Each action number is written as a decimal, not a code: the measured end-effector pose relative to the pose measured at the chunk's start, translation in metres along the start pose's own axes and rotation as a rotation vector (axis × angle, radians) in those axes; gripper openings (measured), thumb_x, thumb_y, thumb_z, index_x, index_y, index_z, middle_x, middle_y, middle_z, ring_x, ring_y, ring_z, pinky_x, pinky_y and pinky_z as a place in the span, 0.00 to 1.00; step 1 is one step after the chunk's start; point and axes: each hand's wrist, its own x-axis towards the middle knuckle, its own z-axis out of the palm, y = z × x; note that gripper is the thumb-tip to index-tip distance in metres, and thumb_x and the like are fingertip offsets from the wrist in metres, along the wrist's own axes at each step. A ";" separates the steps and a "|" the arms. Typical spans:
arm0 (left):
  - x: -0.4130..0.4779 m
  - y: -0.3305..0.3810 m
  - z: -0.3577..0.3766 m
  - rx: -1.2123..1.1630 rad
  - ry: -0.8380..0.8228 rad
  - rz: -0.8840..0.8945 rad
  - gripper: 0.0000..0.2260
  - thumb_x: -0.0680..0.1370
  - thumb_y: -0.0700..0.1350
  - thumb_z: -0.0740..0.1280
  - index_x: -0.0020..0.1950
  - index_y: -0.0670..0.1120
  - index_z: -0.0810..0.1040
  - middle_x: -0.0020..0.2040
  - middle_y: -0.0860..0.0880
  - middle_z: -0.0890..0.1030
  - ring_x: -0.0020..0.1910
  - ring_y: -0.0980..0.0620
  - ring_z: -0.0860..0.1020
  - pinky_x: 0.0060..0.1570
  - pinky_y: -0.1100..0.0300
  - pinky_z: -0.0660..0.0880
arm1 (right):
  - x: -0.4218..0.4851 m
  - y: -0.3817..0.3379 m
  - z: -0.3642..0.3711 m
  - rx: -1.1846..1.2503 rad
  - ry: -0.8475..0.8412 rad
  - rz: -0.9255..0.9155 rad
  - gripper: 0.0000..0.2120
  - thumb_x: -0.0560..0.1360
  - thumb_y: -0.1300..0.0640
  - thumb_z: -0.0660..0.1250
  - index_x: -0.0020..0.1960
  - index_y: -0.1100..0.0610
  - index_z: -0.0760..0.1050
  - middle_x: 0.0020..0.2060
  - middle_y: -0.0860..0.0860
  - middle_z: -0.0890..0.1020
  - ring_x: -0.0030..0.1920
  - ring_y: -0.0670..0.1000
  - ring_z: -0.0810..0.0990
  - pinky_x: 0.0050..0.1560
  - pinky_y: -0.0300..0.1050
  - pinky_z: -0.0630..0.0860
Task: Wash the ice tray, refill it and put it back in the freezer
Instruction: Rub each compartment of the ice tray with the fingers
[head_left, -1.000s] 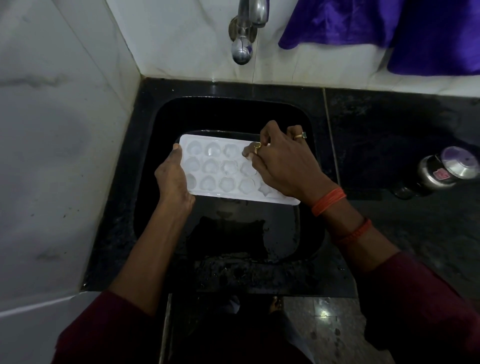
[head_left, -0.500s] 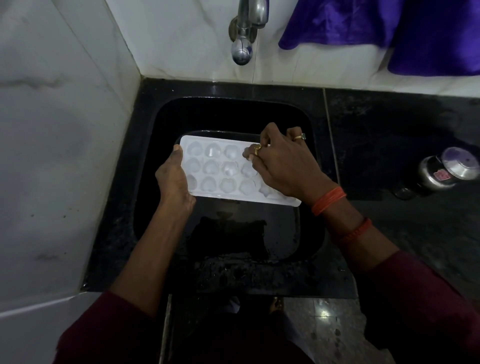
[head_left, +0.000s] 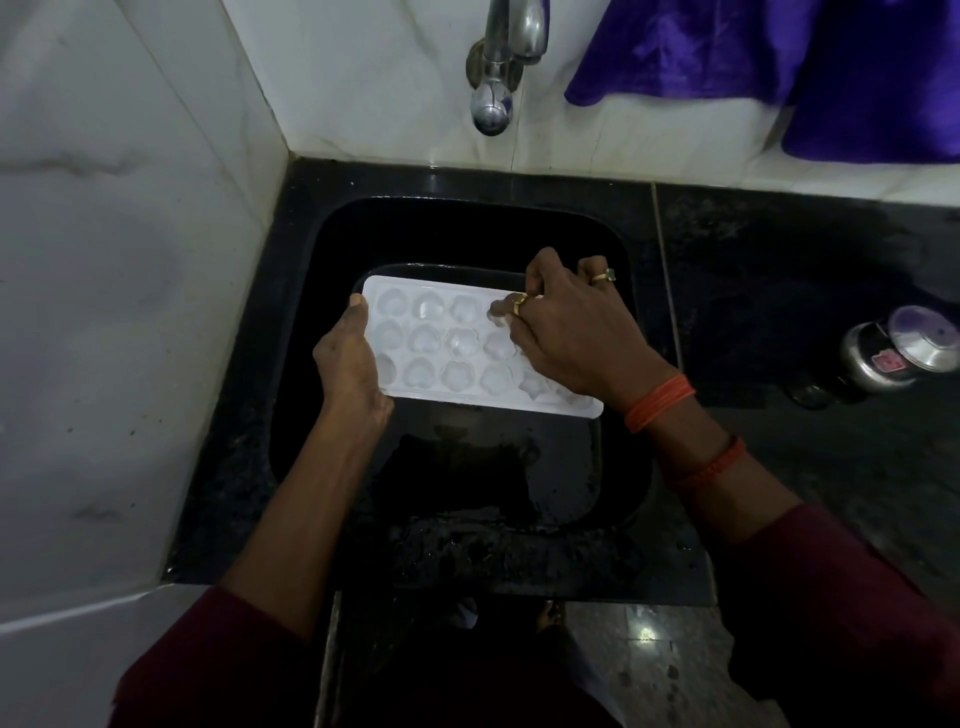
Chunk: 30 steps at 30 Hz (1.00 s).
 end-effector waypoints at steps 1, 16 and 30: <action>0.000 0.000 0.000 -0.002 0.002 0.000 0.15 0.83 0.53 0.67 0.61 0.42 0.83 0.54 0.44 0.87 0.50 0.42 0.87 0.40 0.49 0.84 | 0.000 0.000 0.001 -0.003 -0.008 -0.003 0.29 0.78 0.44 0.44 0.56 0.49 0.83 0.51 0.52 0.72 0.42 0.51 0.75 0.55 0.52 0.63; 0.002 -0.002 -0.002 0.025 0.002 -0.009 0.16 0.83 0.53 0.66 0.60 0.43 0.83 0.52 0.44 0.87 0.49 0.42 0.87 0.43 0.46 0.85 | 0.002 0.003 0.001 -0.019 0.018 -0.051 0.26 0.79 0.45 0.47 0.56 0.46 0.83 0.48 0.53 0.73 0.40 0.53 0.76 0.55 0.52 0.58; 0.004 -0.001 -0.002 0.011 -0.004 -0.022 0.15 0.83 0.53 0.66 0.59 0.44 0.83 0.52 0.45 0.88 0.48 0.43 0.87 0.43 0.46 0.85 | 0.001 0.004 -0.001 -0.043 -0.022 -0.020 0.27 0.79 0.44 0.46 0.55 0.49 0.83 0.50 0.52 0.72 0.44 0.51 0.76 0.58 0.52 0.59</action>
